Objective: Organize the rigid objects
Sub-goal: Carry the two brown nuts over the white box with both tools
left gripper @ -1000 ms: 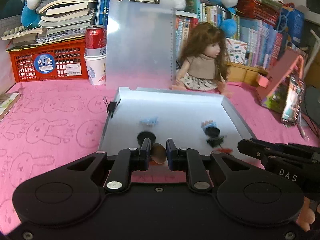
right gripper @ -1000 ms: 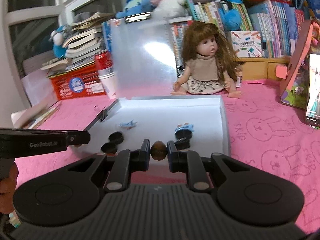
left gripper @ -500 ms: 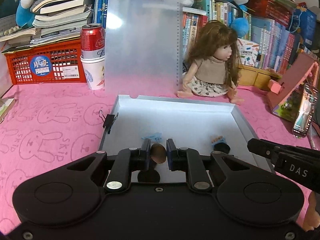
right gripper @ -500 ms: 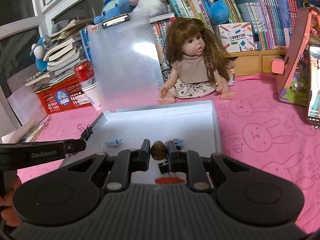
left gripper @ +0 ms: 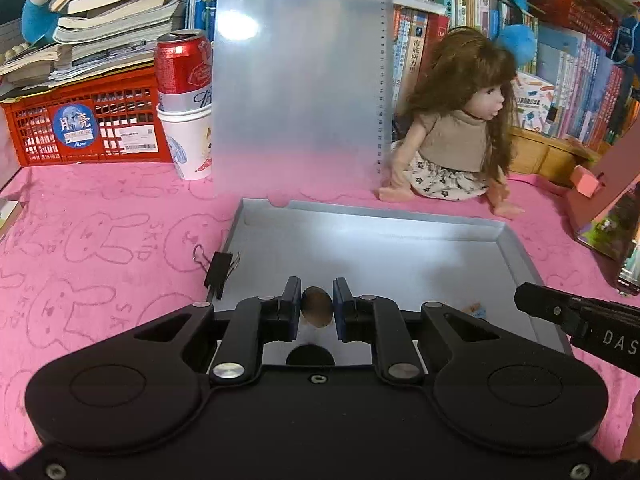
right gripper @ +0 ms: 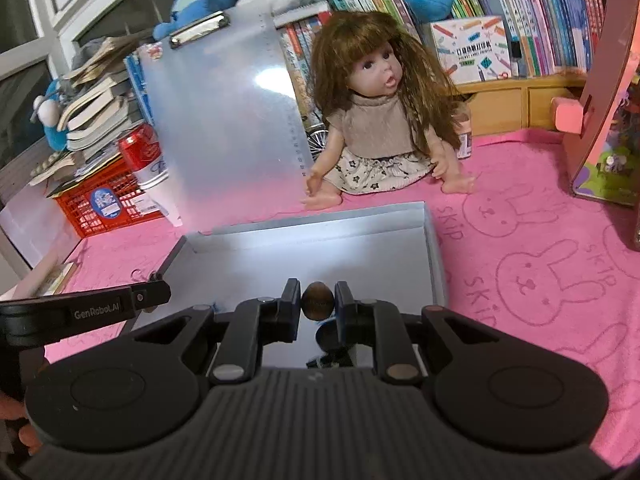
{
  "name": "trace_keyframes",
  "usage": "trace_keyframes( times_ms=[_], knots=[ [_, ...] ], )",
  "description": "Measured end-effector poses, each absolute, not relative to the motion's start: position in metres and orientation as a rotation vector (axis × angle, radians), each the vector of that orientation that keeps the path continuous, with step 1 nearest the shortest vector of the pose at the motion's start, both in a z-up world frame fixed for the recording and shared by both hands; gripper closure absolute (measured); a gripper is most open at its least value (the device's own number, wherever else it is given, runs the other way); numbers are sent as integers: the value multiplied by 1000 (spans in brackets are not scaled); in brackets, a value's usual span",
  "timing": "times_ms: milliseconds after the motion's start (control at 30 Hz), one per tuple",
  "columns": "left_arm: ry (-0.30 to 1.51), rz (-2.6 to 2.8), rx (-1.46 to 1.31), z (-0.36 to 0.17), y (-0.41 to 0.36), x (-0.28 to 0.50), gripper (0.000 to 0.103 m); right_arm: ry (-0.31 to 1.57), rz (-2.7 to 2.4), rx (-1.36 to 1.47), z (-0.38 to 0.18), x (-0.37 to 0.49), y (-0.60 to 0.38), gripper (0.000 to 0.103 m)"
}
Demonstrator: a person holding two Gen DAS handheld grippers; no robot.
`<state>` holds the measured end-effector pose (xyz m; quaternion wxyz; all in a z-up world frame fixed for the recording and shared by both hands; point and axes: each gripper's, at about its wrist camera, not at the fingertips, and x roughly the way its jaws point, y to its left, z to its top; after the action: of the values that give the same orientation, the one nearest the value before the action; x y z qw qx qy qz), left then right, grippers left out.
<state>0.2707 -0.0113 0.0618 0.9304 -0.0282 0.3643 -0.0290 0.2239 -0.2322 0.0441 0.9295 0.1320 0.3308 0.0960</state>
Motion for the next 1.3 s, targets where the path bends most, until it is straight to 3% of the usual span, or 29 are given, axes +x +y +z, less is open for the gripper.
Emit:
trace_keyframes(
  times_ms=[633, 1300],
  knots=[
    [821, -31, -25, 34, -20, 337, 86, 787, 156, 233, 14, 290, -218, 81],
    [845, -25, 10, 13, -28, 346, 86, 812, 148, 198, 0, 300, -212, 81]
  ],
)
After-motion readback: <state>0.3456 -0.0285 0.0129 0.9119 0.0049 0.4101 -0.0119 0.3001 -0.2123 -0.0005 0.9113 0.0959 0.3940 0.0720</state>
